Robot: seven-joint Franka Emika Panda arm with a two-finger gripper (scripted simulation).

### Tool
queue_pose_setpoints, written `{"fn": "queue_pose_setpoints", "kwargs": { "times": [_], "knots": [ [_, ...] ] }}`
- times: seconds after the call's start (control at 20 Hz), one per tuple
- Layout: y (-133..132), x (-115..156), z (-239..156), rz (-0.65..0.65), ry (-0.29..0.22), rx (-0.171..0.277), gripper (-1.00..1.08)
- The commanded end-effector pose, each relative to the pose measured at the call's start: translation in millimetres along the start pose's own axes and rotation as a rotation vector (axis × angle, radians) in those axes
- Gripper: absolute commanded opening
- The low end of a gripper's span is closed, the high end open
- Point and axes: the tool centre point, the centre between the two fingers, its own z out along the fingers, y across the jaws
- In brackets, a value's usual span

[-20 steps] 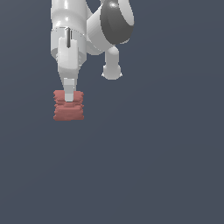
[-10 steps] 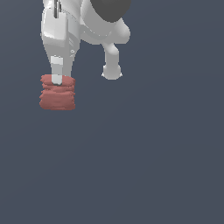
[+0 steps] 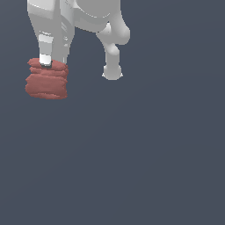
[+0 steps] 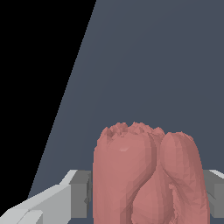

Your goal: Pick up the object and move it to a goal position.

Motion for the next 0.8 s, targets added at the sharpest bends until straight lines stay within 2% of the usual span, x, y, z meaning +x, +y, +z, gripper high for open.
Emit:
{"fn": "queue_pose_setpoints", "kwargs": {
  "times": [0.0,0.4,0.75],
  "knots": [
    [-4.6,3.7,-4.7,0.0,0.004,0.017,-1.0],
    [-13.7,12.4,-15.1,0.001,0.014,0.053,-1.0],
    [-16.0,15.1,-18.0,0.001,0.017,0.063,-1.0]
  ]
}}
